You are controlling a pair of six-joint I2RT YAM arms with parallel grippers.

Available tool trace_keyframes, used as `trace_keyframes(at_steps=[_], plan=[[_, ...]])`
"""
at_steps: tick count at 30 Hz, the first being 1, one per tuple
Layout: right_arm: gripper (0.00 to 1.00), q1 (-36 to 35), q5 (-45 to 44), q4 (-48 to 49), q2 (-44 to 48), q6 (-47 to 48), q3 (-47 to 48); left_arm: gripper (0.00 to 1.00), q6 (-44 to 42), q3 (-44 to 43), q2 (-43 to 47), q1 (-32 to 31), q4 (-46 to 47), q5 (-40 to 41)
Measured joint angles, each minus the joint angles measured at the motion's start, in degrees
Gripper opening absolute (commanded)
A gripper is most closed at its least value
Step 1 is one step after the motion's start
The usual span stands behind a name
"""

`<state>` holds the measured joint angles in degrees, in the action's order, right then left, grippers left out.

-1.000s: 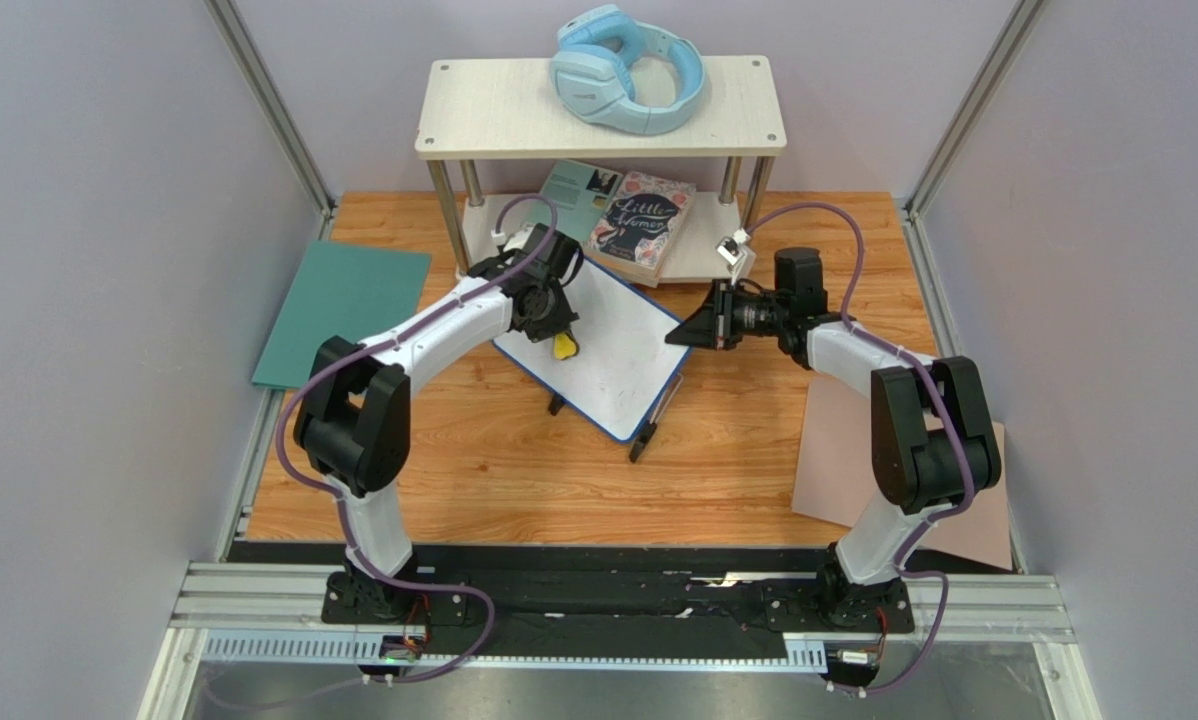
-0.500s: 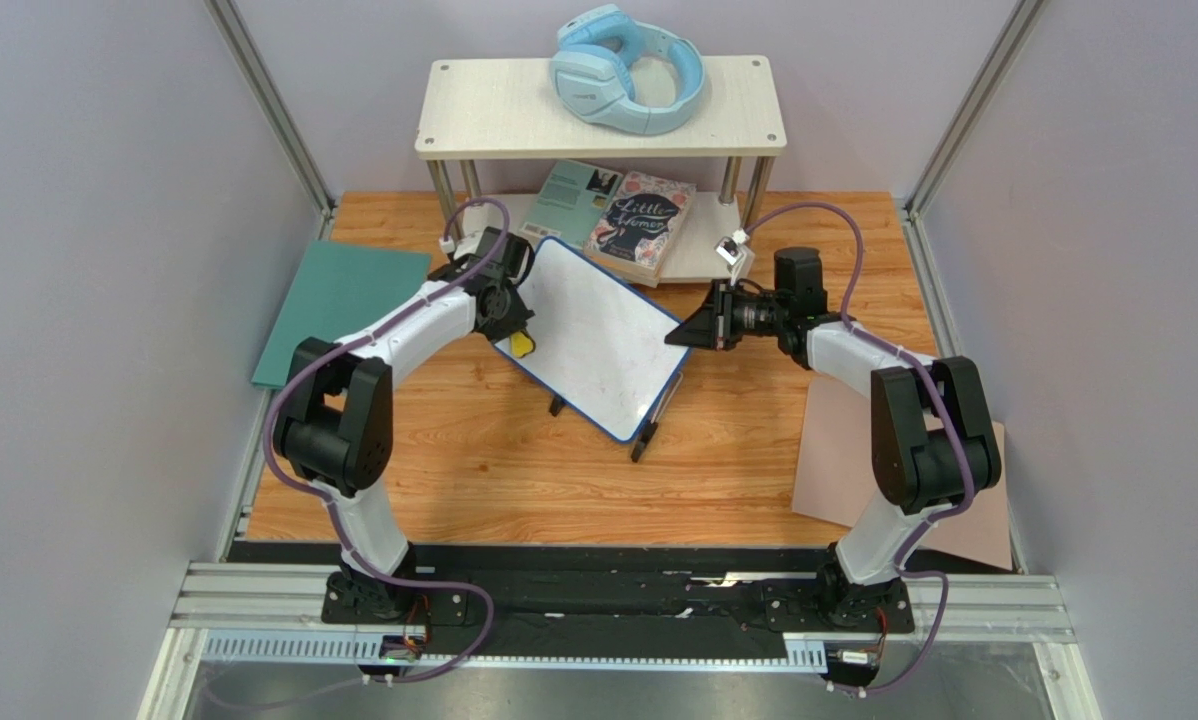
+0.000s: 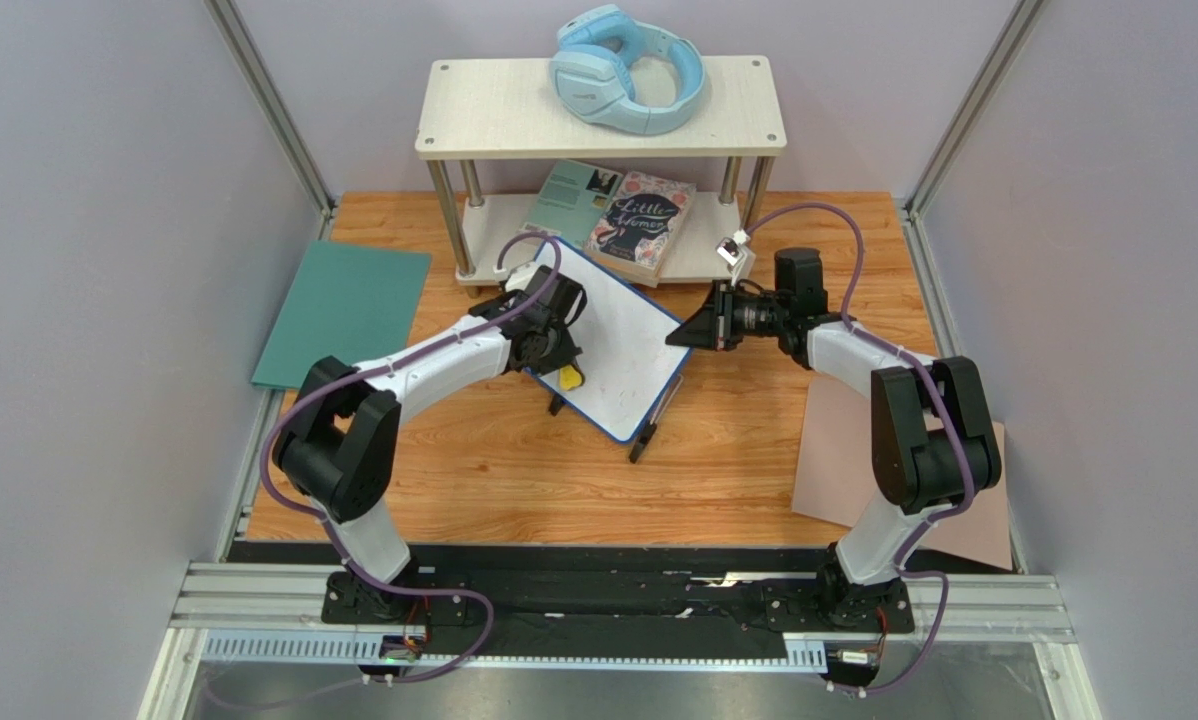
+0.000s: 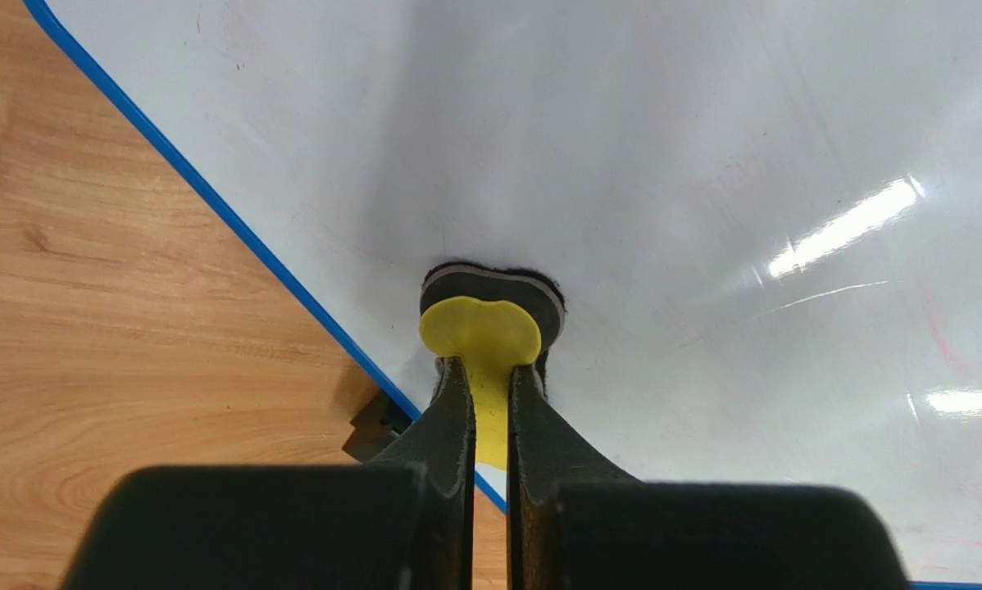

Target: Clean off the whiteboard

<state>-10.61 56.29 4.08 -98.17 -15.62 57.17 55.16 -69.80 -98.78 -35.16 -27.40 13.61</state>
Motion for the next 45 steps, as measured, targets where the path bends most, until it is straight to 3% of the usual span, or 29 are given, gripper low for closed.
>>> trace_keyframes(at_steps=[9,21,24,32,45], plan=[[0.0,-0.1,0.2,0.1,0.0,0.2,0.0,0.0,3.3,1.6,1.2,1.9,0.6,-1.1],[0.0,-0.2,0.6,0.3,0.0,1.0,0.0,0.0,3.5,3.0,1.6,13.1,0.6,0.3],[0.0,-0.2,0.6,0.3,0.0,1.0,0.0,0.0,3.5,3.0,1.6,11.6,1.2,-0.5],[0.0,-0.2,0.4,0.2,0.0,0.9,0.0,0.0,5.6,2.7,1.4,-0.3,1.1,1.5],[0.0,-0.1,0.3,0.3,0.0,2.0,0.0,0.0,20.5,2.8,0.3,-12.2,0.9,0.5]])
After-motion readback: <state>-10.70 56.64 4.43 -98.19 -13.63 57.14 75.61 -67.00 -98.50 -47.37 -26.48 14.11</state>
